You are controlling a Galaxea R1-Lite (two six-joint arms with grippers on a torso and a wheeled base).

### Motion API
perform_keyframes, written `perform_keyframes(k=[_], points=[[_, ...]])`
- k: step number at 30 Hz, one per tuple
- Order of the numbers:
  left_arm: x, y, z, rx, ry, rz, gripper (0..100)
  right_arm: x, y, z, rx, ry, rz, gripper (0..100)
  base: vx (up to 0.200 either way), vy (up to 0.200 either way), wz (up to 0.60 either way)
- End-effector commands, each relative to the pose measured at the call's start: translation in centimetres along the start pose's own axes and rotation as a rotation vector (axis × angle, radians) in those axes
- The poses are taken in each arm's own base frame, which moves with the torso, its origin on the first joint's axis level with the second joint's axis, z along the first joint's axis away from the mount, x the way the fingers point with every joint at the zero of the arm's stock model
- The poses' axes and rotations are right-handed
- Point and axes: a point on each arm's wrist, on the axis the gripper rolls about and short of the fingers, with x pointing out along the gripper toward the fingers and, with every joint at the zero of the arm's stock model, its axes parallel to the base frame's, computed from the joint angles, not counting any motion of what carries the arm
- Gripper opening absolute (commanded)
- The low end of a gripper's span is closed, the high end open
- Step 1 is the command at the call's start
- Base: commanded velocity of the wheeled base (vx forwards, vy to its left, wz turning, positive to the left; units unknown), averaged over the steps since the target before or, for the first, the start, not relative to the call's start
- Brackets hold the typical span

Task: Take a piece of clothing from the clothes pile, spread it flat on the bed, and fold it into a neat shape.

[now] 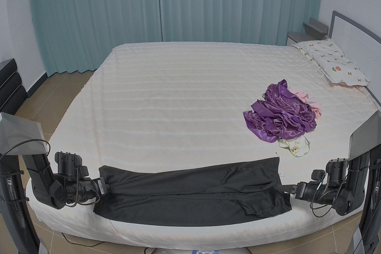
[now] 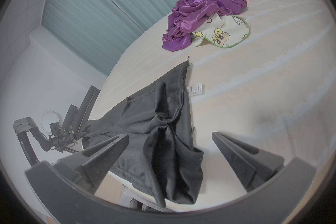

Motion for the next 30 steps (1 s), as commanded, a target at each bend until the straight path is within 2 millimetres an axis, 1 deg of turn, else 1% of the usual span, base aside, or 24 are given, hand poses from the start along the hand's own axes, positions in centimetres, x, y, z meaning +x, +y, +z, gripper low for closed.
perform_keyframes(k=[1,4,7,10,11,12,14,16,21,30], points=[[0.2,-0.1,0.3,0.002,-0.012,0.003,0,0.0,0.0,0.0,0.0,-0.001,0.001,100,0.0,0.0,0.0],[0.3,-0.3,0.8,0.007,-0.044,0.02,0,0.0,0.0,0.0,-0.001,-0.002,0.001,100,0.0,0.0,0.0],[0.3,-0.8,0.8,0.014,-0.054,0.029,0,0.0,0.0,0.0,-0.001,-0.002,0.001,100,0.0,0.0,0.0],[-0.3,-1.8,1.2,0.0,-0.084,0.021,0,-0.1,0.1,0.1,-0.002,-0.004,0.002,100,0.0,0.0,0.0],[-0.3,-1.8,1.2,0.0,-0.084,0.021,0,-0.1,0.1,0.1,-0.002,-0.004,0.002,100,0.0,0.0,0.0],[-0.8,-2.6,1.4,0.002,-0.104,0.013,0,-0.1,0.1,0.1,-0.003,-0.006,0.003,100,0.0,0.0,0.0],[-1.1,-3.1,1.6,0.013,-0.126,0.021,0,-0.1,0.1,0.2,-0.005,-0.009,0.004,100,0.0,0.0,0.0],[-1.1,-3.5,1.6,0.022,-0.135,0.033,0,-0.2,0.1,0.1,-0.003,-0.006,0.003,100,0.0,0.0,0.0],[-0.9,-3.5,1.4,0.023,-0.133,0.049,0,-0.2,0.1,0.1,-0.002,-0.005,0.002,100,0.0,0.0,0.0],[0.6,-2.6,0.5,0.011,-0.086,0.076,0,-0.2,0.1,-0.1,0.001,0.001,0.0,100,0.0,0.0,0.0]])
